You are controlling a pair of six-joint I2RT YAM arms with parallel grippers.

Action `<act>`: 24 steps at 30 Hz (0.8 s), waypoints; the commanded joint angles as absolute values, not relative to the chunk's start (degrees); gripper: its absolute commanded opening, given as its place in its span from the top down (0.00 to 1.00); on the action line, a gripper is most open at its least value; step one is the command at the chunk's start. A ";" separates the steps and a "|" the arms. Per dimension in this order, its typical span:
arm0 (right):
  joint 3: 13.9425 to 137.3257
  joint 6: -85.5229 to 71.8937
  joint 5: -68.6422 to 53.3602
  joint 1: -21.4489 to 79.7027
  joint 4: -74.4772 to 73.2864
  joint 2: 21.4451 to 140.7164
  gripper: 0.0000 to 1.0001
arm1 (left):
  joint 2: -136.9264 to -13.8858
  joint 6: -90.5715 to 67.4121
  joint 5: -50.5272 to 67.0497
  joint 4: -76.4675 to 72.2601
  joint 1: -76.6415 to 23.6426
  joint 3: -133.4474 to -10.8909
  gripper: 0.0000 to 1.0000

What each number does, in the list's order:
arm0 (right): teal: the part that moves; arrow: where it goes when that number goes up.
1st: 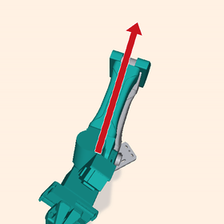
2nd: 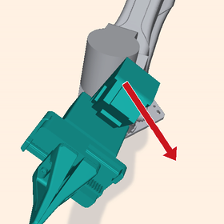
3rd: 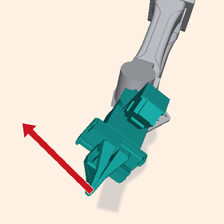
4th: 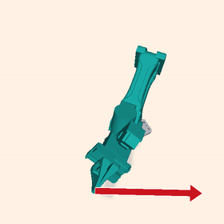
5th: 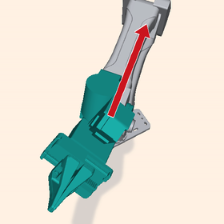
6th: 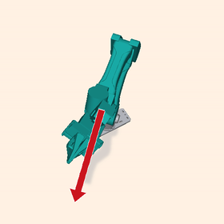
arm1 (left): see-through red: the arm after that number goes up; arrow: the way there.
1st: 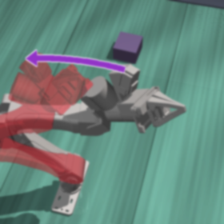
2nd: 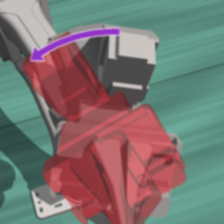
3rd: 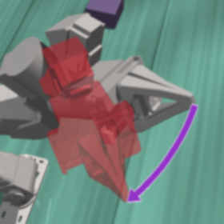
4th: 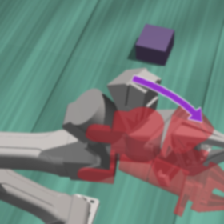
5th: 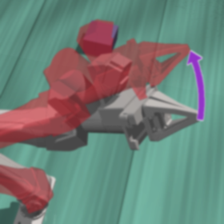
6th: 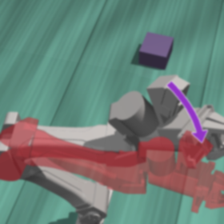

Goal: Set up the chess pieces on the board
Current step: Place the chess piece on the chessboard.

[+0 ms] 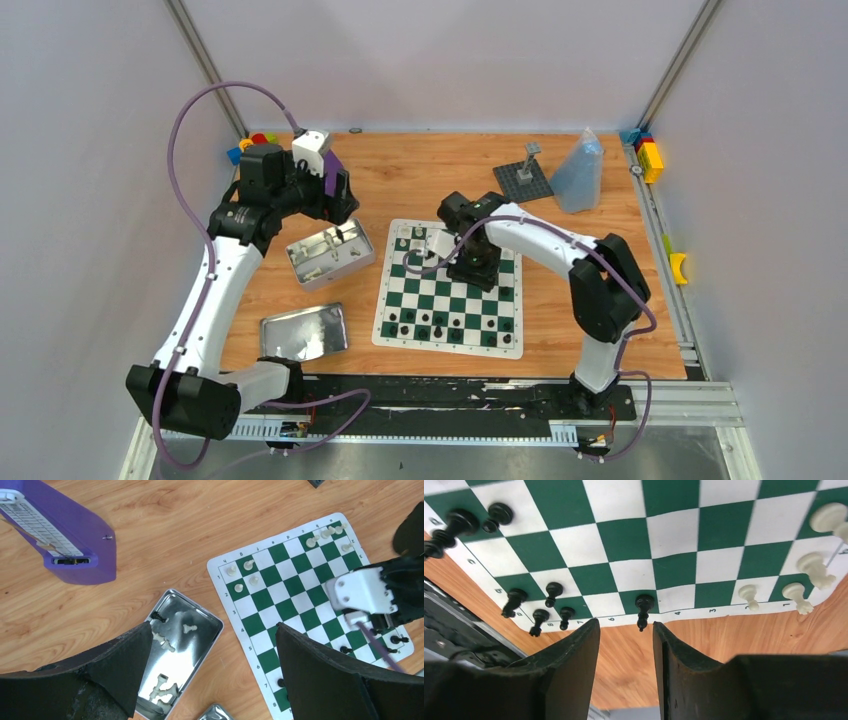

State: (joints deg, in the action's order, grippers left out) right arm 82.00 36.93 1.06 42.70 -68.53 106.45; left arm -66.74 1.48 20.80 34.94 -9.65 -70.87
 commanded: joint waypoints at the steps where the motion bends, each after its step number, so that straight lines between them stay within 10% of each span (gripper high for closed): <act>1: 79.07 31.28 -9.78 38.69 -58.87 99.43 0.55 | -64.37 2.37 20.22 33.46 -9.50 -70.51 0.00; 24: 63.84 21.62 -12.69 29.22 -44.06 92.09 0.51 | -65.26 3.44 20.41 32.35 -9.49 -69.46 0.00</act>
State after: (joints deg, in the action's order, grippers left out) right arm 64.20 22.74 -12.97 29.85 -47.29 95.02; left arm -65.73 2.09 20.38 34.46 -9.65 -69.36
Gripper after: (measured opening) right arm 0.490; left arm 0.997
